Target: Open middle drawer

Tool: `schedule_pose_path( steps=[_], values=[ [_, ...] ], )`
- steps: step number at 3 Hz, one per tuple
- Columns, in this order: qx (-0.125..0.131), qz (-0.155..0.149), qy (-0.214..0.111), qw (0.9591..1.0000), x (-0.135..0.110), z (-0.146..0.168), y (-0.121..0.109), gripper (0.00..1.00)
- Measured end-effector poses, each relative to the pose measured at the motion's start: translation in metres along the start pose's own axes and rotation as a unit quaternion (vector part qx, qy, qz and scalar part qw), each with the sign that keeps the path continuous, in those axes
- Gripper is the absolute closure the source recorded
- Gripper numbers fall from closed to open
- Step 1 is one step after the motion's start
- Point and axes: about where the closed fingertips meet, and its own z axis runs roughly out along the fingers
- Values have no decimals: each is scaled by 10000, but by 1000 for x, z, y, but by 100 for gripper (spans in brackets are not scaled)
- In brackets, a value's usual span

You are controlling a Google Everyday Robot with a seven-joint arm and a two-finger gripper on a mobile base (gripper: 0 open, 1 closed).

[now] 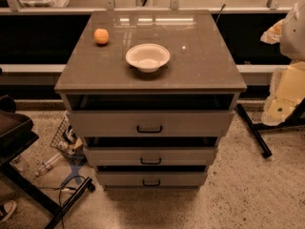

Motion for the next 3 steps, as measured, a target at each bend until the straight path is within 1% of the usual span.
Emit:
schedule_pose_path(
  steps=[1,2,3],
  values=[
    [1,0,0,10000,0,0,0,0],
    [59,66,-104,9999,-1,6,-1,0],
    [165,158,-347,9991,2,26,3,0]
  ],
)
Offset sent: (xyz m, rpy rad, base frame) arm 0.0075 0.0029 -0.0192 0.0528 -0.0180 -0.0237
